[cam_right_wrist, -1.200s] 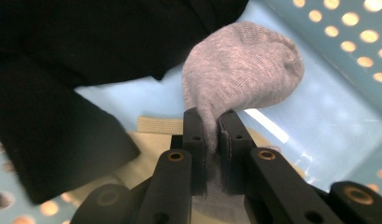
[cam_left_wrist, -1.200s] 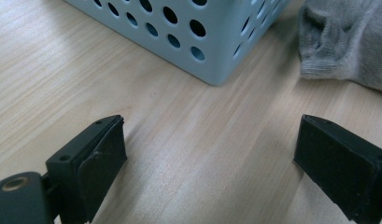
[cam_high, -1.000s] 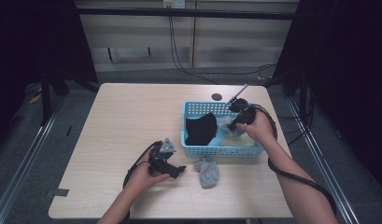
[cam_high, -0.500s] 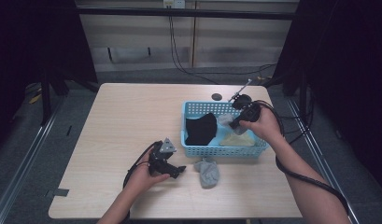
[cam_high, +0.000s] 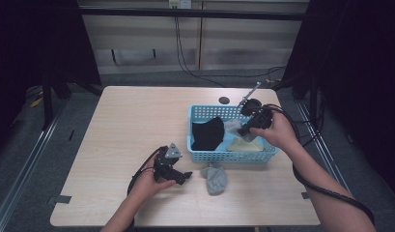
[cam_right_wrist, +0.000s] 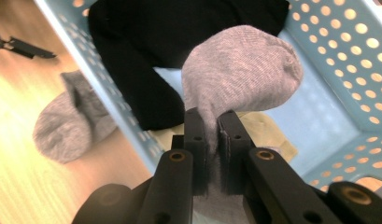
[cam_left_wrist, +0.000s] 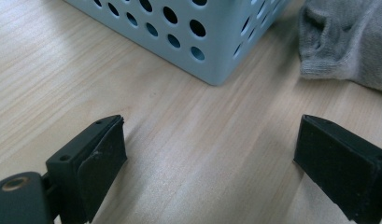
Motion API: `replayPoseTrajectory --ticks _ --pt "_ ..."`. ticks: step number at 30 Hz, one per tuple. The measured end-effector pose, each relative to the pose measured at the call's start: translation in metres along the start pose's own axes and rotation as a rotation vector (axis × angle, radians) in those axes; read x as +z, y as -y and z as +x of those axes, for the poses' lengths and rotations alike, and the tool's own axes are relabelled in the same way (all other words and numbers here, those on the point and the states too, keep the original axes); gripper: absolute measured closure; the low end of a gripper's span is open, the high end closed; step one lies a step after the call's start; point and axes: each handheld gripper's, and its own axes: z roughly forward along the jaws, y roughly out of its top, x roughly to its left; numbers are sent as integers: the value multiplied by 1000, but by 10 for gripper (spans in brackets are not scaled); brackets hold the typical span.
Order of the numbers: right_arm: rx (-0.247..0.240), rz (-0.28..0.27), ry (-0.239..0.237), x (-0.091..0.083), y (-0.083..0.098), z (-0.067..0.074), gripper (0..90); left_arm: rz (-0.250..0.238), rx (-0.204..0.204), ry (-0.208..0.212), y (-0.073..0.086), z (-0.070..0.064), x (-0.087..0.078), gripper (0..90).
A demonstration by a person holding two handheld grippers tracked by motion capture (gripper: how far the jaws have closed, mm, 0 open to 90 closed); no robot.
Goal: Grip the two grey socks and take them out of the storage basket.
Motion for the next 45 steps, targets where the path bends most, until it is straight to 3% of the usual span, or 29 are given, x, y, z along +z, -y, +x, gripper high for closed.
replayPoseTrajectory --ticks 16,26,45 --pt "-108 -19 -36 -17 -1 32 839 0 0 0 0 0 0 82" --pt "-150 -38 -57 -25 -1 53 839 0 0 2 0 0 0 82" --pt "-248 -55 -111 -26 4 90 838 0 0 0 0 0 0 82"
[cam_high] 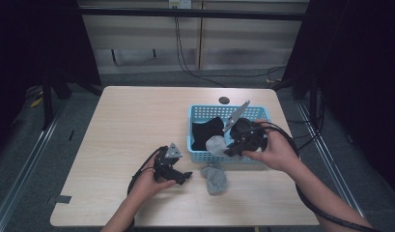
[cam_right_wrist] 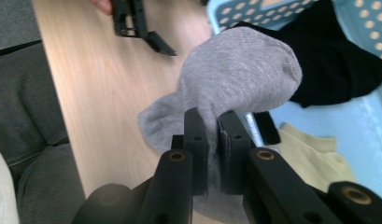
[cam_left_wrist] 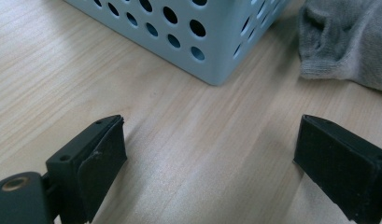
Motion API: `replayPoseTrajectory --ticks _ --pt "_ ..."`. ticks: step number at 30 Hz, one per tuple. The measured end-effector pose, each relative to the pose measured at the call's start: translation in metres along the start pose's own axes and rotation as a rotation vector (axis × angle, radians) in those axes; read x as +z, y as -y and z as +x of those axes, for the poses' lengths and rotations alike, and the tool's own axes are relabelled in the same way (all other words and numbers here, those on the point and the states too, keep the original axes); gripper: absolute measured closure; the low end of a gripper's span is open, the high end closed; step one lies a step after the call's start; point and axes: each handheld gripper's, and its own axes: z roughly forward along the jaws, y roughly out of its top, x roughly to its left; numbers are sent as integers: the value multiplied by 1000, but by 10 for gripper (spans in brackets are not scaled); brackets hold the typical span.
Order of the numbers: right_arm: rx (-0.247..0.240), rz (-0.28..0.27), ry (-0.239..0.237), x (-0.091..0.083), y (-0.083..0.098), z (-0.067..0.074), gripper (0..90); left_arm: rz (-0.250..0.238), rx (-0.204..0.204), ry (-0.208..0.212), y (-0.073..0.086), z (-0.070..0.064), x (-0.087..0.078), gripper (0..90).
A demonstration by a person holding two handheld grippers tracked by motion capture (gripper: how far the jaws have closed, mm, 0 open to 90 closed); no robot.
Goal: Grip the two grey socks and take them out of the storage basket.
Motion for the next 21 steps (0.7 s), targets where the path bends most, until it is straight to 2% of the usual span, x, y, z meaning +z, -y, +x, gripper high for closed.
replayPoseTrajectory --ticks 9,21 --pt "-37 0 -41 12 4 21 837 0 0 0 0 0 0 82" --pt "-43 7 -81 45 14 28 836 7 11 -1 0 1 0 82"
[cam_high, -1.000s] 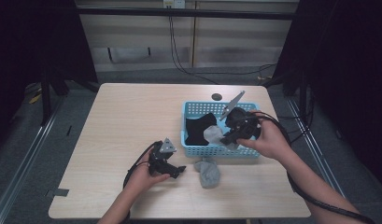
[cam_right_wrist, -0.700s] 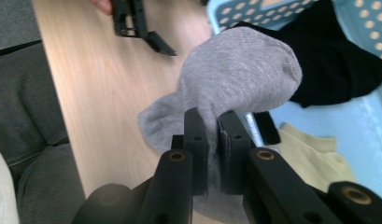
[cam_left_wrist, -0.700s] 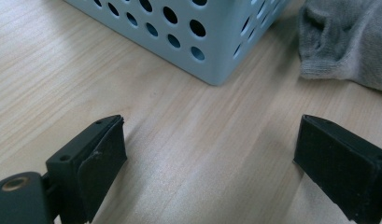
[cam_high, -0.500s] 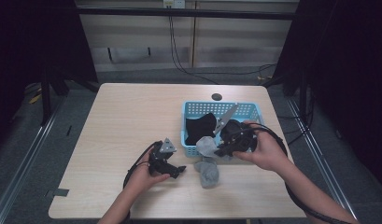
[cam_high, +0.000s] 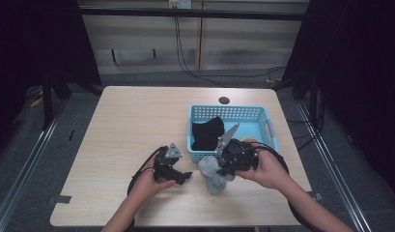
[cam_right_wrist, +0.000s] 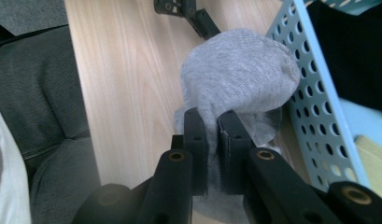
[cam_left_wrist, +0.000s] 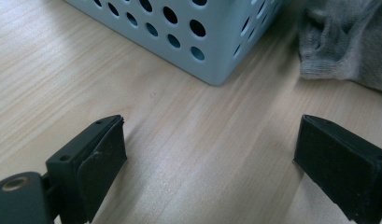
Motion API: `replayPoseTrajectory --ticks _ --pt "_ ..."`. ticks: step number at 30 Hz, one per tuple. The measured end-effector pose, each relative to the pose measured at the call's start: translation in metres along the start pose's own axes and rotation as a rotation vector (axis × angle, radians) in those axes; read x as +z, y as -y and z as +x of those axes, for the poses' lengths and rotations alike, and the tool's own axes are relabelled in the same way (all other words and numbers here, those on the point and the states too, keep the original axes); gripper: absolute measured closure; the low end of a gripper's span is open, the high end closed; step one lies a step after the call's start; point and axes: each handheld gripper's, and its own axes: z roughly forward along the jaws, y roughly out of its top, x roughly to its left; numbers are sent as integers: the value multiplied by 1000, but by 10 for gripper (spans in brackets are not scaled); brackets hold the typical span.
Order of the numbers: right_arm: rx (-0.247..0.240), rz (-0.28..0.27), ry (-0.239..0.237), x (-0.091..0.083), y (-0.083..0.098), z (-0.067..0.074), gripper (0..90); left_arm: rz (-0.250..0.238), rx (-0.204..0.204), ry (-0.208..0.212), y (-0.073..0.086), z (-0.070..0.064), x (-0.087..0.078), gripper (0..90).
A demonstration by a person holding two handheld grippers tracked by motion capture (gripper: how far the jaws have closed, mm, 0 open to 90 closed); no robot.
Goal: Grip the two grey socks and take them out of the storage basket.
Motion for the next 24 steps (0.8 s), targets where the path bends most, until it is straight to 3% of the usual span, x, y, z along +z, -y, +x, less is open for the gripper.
replayPoseTrajectory --ticks 10,20,24 --pt "28 33 -22 30 8 -4 836 -1 -3 1 0 0 0 82" --pt "25 66 -24 47 8 -6 833 0 -4 1 0 0 0 83" --pt "3 78 -33 58 5 -4 831 -3 -3 1 0 0 0 82"
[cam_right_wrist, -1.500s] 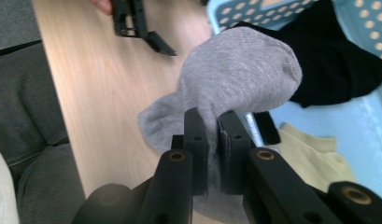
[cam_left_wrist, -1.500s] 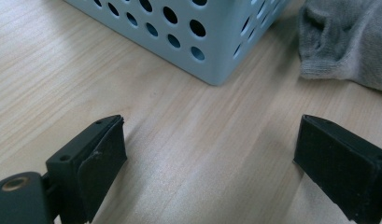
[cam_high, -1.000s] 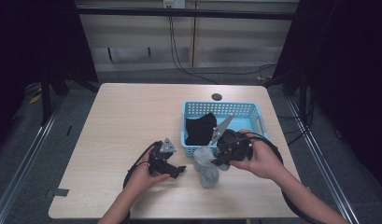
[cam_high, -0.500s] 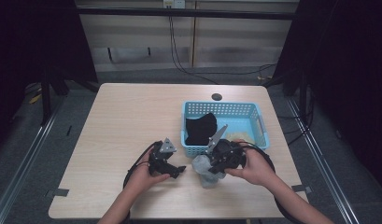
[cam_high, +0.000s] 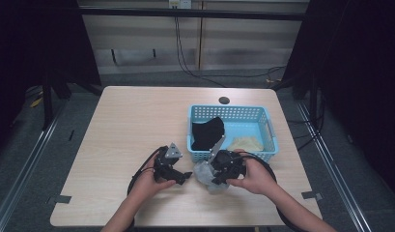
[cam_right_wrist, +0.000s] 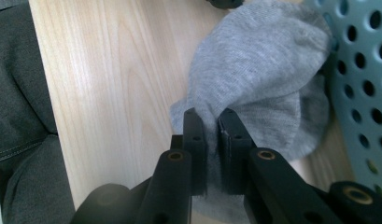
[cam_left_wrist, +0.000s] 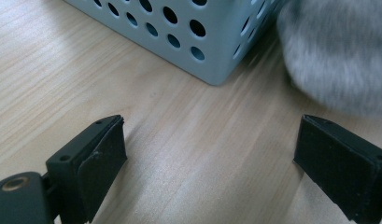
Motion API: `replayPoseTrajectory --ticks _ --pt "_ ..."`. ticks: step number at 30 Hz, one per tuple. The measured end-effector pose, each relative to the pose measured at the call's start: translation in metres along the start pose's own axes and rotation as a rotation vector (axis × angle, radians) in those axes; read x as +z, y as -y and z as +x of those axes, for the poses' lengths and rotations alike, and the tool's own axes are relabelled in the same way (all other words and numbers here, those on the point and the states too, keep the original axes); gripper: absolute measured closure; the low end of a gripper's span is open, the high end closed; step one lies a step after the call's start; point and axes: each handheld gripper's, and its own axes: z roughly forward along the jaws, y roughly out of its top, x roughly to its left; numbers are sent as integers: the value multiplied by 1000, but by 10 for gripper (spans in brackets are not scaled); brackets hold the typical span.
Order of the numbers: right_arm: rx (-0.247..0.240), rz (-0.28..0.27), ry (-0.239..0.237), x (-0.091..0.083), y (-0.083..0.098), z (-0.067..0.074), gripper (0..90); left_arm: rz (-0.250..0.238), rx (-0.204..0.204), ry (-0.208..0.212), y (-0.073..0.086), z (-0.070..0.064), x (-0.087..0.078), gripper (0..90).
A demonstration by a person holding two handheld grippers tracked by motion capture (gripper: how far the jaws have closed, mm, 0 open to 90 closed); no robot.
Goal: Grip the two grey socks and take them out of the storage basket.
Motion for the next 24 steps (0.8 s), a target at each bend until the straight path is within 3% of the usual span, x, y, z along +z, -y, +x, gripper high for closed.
replayPoseTrajectory --ticks 8,15,24 --pt "5 -2 1 8 -3 0 788 -6 -8 -1 0 -1 0 83" --pt "37 -16 0 1 0 2 622 1 0 0 0 0 0 82" --pt "97 -25 31 -16 12 3 408 4 0 0 0 0 0 82"
